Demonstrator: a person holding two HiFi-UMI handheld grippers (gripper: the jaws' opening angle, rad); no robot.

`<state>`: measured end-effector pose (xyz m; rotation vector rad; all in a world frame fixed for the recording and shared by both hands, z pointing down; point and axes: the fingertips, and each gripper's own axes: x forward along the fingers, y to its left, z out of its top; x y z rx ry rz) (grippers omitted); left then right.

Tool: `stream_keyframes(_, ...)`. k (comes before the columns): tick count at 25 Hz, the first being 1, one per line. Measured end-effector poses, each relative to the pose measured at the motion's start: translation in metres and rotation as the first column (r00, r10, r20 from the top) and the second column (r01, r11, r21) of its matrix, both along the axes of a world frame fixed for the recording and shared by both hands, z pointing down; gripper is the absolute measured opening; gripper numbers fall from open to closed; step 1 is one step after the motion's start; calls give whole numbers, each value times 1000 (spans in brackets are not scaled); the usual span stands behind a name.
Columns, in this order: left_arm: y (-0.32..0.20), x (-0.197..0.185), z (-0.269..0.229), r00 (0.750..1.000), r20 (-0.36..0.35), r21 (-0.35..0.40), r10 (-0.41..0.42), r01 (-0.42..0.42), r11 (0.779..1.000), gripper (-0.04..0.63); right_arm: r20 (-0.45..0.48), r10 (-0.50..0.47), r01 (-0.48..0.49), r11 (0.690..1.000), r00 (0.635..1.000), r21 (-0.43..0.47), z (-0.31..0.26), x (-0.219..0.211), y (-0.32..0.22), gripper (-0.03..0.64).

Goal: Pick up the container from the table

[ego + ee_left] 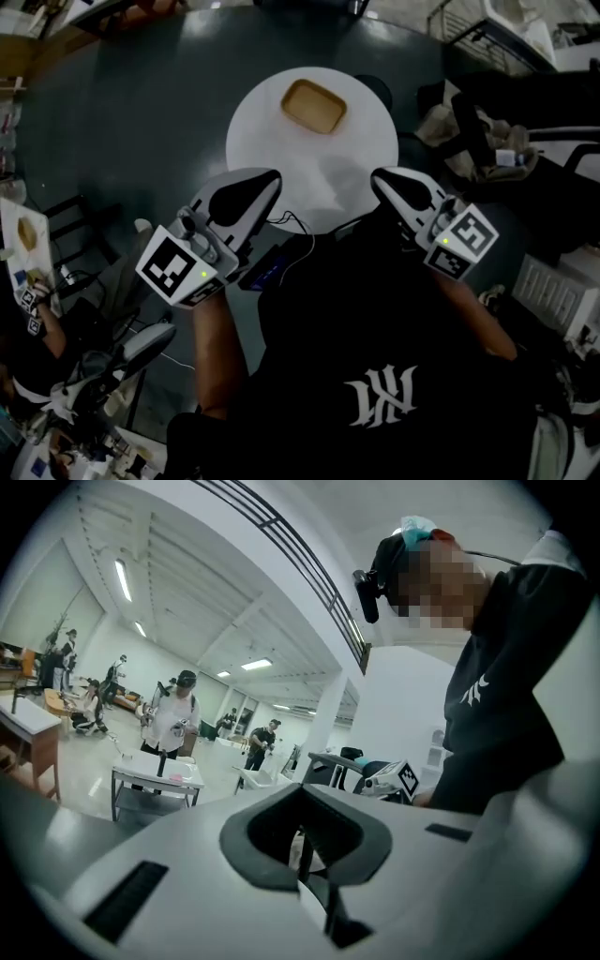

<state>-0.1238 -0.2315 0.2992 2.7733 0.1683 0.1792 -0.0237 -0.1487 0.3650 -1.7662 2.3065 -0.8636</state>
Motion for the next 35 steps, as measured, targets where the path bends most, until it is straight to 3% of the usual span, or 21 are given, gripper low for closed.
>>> stream_keyframes(5,-5,4,18,999,-5,-41,48,-48,998,3,-33,39,-41,998,999,-57,11,-6,20,43)
stream_keyframes(8,-8,13,45,996,74,-53,40,-36,998,3,-62,26,-32,995,998,-91,22,-1,34,43)
stream_keyframes(11,-10,35,64,986,161,-36,33,-27,999,3,-32,12,-15,997,999,-79,31,16,31,43)
stream_keyframes(17,-6,55,80,959,283,-37,26,-16,999,3,31,-17,18,1000,999,-23,38,40,3,43)
stream_keyframes(22,-26,93,95,938,346,-43,-23,40,998,3,64,-30,33,998,997,-46,63,89,-7,43)
stream_keyframes(27,-58,101,104,901,431,-16,-51,65,998,3,93,-17,21,999,996,-37,88,122,-45,44)
stream_keyframes(35,-86,116,129,847,531,-45,-13,44,998,3,159,-2,19,994,987,-107,138,141,-77,44)
